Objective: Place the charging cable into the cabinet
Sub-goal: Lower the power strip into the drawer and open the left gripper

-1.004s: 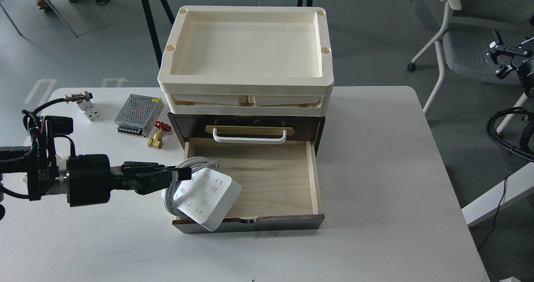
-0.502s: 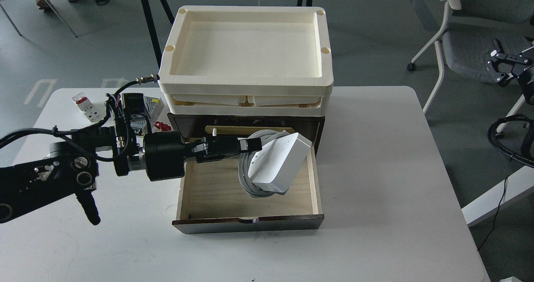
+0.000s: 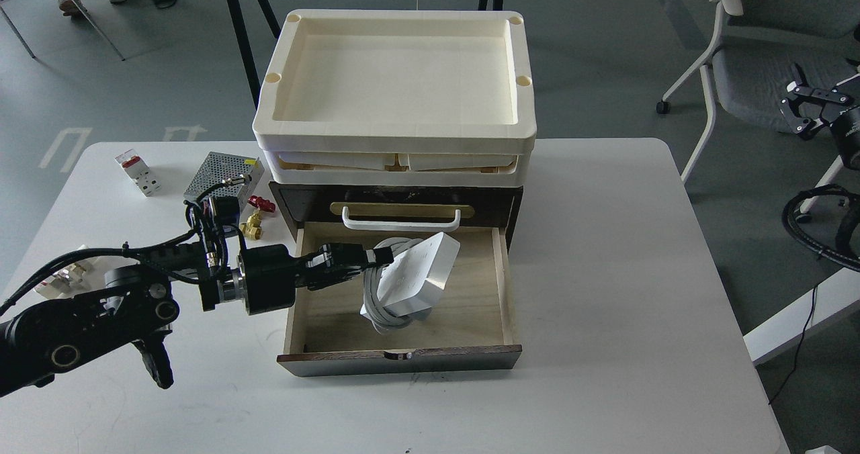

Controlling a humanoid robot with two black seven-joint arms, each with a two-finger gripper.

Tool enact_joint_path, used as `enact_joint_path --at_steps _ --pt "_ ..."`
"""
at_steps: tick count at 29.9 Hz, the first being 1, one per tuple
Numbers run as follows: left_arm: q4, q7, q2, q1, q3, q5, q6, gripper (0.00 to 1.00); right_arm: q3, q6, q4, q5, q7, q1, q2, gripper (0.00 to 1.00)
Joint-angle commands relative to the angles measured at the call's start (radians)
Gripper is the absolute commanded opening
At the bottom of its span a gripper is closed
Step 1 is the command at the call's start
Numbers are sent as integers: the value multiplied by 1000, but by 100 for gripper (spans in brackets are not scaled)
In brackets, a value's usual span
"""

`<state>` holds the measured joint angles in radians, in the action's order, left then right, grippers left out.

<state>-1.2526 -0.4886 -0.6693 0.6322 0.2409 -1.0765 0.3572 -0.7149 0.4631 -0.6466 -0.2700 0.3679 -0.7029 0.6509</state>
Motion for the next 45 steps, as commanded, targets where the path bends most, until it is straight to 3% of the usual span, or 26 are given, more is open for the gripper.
enact_joint_path --at_steps 1,9,21,26,34,41,45 --pt "8 0 -12 1 0 -2 2 8 0 0 1 0 0 6 1 100" --pt "21 0 -65 11 1 -25 42 8 -1 2 1 0 0 16 6 100" --pt "114 0 -52 0 5 -54 52 8 0 2 -1 0 0 17 4 100" --pt "110 0 -68 1 12 -59 117 8 -1 3 -1 0 0 17 6 100" --pt "105 0 -64 0 14 -57 126 9 0 3 -1 0 0 17 4 100" --pt "113 0 -56 0 18 -23 121 19 -1 3 -1 0 0 22 4 100" --pt "117 0 -53 0 20 55 120 46 -1 3 -1 0 0 22 4 100"
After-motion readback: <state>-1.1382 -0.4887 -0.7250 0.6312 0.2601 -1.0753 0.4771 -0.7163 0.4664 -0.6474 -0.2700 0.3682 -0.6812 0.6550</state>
